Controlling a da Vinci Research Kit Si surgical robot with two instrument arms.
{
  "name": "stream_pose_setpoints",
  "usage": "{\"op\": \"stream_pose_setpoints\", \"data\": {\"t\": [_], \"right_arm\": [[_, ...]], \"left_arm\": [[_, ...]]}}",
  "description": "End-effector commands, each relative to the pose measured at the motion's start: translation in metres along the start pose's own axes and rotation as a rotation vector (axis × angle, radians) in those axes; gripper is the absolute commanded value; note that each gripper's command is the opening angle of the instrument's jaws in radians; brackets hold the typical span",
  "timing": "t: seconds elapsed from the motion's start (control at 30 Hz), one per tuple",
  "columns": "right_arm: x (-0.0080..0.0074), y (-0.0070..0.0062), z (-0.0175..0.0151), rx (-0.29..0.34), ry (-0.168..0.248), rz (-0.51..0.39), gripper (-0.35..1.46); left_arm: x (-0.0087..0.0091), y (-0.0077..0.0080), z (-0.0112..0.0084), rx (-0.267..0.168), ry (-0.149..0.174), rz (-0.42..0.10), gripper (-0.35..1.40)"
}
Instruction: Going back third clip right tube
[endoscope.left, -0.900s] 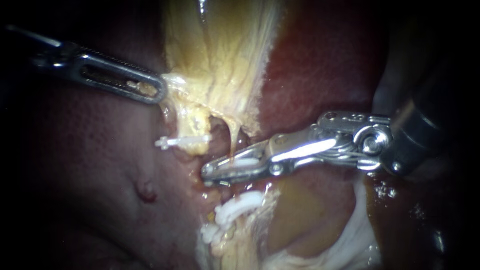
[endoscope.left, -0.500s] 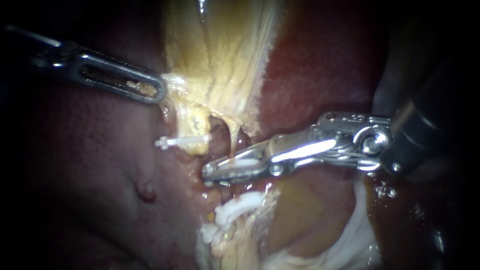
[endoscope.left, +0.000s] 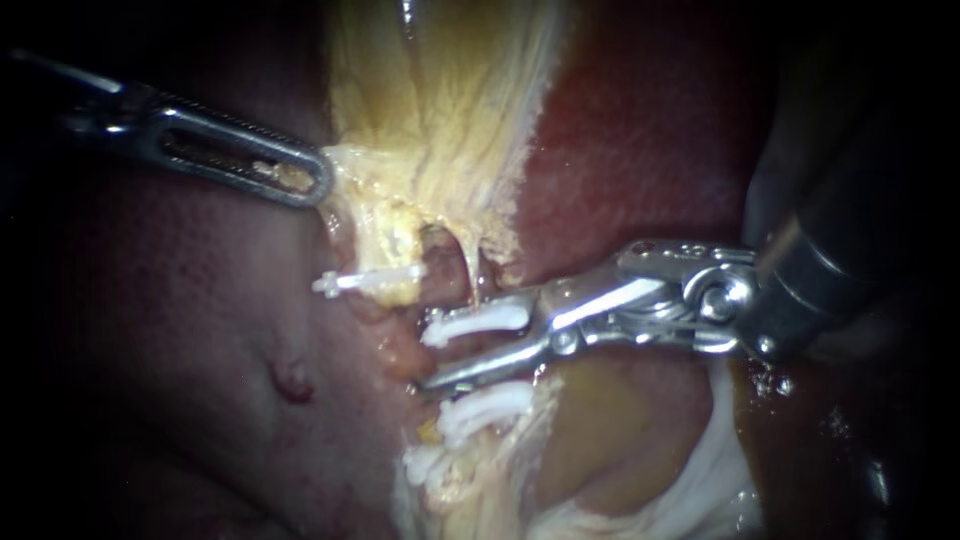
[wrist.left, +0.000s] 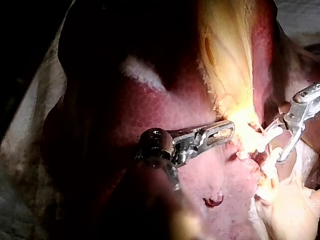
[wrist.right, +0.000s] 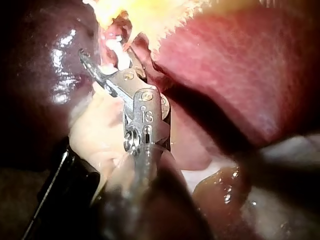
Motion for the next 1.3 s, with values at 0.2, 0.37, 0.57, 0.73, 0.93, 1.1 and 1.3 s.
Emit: {"op": "stream_pose_setpoints", "data": {"t": [0.2,0.37,0.57,0.73,0.93,1.1,1.3], "right_arm": [[-0.0011,0.001,-0.0004,-0.069,0.008,-0.103,0.5],[-0.0011,0.0006,-0.0015,-0.101,0.009,-0.167,0.5],[-0.0012,0.0001,-0.0033,-0.115,0.006,-0.222,0.5],[-0.0017,-0.0004,-0.0047,-0.109,0.003,-0.252,0.5],[-0.0021,-0.0012,-0.0068,-0.097,-0.001,-0.282,0.5],[-0.0021,-0.0025,-0.0096,-0.108,-0.002,-0.311,0.5],[-0.0017,-0.0032,-0.0121,-0.127,-0.004,-0.341,0.5]], "left_arm": [[0.0001,0.0,0.0001,-0.001,0.0,0.0,-0.35],[0.0001,0.0,0.0,0.0,0.0,0.001,-0.35],[0.0001,0.0,0.0,0.0,0.0,0.001,-0.35],[0.0002,0.0,-0.0001,0.0,0.0,0.001,-0.35],[0.0002,0.0,-0.0002,0.001,0.0,0.001,-0.35],[0.0002,0.0,-0.0003,0.001,0.001,0.001,-0.35],[0.0002,0.0,-0.0002,0.001,0.001,0.001,-0.35]]}}
